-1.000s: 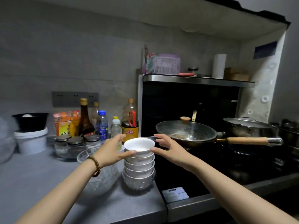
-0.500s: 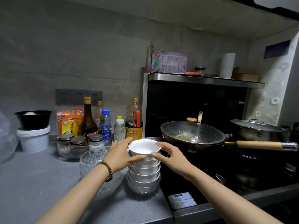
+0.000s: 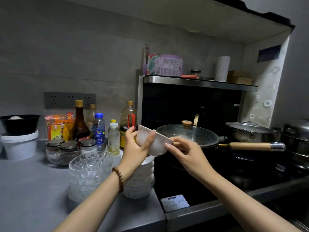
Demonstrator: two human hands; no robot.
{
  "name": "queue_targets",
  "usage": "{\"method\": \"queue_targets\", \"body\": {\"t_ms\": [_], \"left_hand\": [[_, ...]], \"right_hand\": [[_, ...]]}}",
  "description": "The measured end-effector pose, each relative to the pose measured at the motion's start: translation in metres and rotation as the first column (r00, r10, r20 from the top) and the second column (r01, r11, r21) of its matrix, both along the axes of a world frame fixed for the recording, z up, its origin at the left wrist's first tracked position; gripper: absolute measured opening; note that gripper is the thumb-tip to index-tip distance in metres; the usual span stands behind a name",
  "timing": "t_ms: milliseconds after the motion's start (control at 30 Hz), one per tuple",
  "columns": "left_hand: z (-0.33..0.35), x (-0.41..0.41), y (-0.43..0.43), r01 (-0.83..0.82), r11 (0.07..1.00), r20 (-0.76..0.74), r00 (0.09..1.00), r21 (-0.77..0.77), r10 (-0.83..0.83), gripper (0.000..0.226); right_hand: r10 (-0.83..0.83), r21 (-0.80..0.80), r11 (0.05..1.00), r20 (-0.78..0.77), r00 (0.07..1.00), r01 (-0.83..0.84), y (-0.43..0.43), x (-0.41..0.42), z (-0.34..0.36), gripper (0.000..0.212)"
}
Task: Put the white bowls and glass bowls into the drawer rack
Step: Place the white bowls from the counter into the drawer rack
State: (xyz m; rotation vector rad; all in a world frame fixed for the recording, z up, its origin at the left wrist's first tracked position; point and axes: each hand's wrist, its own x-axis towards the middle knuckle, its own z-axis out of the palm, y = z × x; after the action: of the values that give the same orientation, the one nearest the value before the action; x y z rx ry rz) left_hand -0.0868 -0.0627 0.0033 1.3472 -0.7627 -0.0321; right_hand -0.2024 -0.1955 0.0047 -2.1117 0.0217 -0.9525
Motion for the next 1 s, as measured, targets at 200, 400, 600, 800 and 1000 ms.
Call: {"method": "queue_targets", "body": {"t_ms": [200, 400, 600, 800, 1000], "left_hand": [[-0.024, -0.062, -0.039, 0.23, 0.96, -0.158, 0.966, 0.158, -0.205, 0.094], [-0.083, -0.128, -0.097, 0.521, 0.8, -0.261, 0.851, 0.298, -0.456, 0.052], [-0.166, -0.173, -0.146, 0.728, 0.592, -0.437, 0.683, 0.347, -0.585, 0.05], [-0.245, -0.181, -0.181, 0.786, 0.496, -0.692, 0.589, 0.37, -0.418, 0.095], [-0.317, -0.167, -0.212, 0.778, 0.549, -0.775, 0.537, 0.304, -0.333, 0.069]], "right_hand": [[-0.033, 0.103, 0.994, -0.139, 0.99, 0.047, -0.039, -0.085, -0.022, 0.023], [-0.095, 0.239, 0.958, -0.265, 0.959, 0.161, -0.082, -0.166, -0.071, 0.022], [-0.078, 0.344, 0.897, -0.492, 0.867, 0.276, -0.125, -0.227, -0.135, 0.038], [-0.013, 0.446, 0.809, -0.637, 0.771, 0.382, -0.16, -0.235, -0.205, 0.028], [0.085, 0.505, 0.763, -0.697, 0.712, 0.403, -0.19, -0.212, -0.262, 0.036]]}}
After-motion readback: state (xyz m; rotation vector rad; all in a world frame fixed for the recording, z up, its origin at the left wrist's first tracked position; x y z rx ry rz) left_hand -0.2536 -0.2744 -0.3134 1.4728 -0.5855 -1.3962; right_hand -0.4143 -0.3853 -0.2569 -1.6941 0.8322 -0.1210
